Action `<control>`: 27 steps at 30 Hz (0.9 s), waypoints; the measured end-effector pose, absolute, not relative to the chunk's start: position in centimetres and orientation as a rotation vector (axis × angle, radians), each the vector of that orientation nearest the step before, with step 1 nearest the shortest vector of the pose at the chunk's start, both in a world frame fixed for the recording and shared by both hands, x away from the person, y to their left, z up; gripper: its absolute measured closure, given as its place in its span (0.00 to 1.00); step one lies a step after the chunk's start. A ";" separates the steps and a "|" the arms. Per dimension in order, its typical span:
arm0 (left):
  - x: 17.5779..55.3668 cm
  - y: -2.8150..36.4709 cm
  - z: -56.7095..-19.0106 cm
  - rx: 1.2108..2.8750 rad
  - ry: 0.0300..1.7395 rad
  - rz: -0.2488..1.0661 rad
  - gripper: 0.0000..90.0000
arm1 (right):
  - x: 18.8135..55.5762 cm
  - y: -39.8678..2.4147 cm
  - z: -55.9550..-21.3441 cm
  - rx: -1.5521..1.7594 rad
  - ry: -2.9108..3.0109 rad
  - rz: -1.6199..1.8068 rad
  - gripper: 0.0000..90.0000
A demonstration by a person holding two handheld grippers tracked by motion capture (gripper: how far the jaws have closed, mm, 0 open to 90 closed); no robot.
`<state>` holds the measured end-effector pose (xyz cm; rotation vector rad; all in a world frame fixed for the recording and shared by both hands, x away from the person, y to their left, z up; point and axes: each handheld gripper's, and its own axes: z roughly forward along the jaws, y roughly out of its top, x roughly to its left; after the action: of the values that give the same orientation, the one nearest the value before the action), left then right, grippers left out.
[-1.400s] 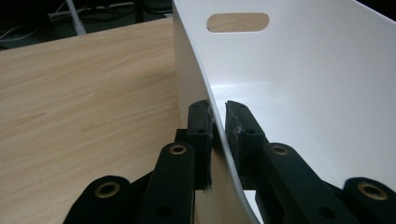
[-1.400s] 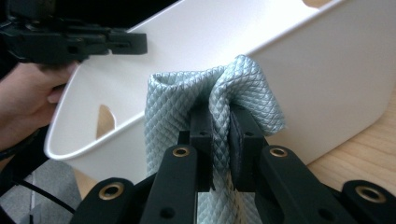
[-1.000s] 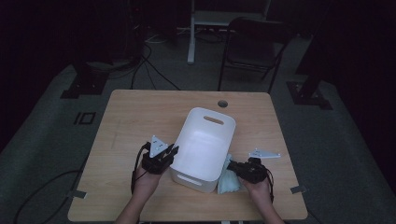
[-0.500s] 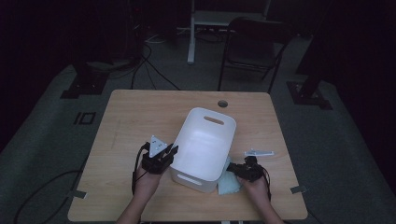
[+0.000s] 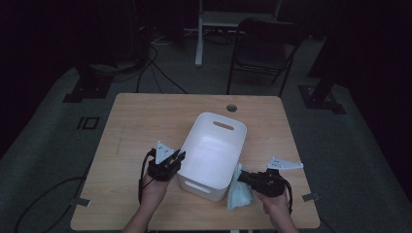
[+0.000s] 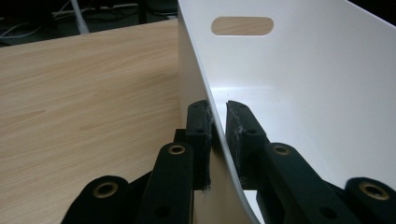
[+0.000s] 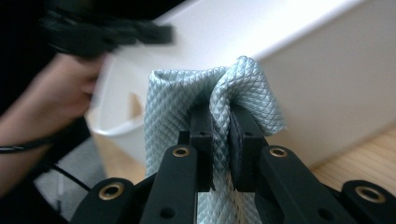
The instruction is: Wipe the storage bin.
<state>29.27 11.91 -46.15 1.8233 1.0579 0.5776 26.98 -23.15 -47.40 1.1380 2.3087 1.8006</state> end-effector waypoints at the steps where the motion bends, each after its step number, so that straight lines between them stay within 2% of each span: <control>1: 29.3 11.9 -46.1 1.826 1.054 0.576 0.89 | 27.0 -23.1 -47.4 1.138 2.309 1.801 0.91; 21: 29.3 11.5 -46.1 1.846 1.027 0.577 0.89 | 29.2 -22.7 -51.4 1.299 2.336 1.612 0.91; 27: 29.3 11.5 -46.1 1.843 1.035 0.583 0.89 | 30.7 -22.7 -54.0 1.394 2.378 1.502 0.91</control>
<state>29.28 11.54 -46.09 1.8431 1.0351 0.5830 30.71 -22.73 -54.05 1.3942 2.3782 1.5023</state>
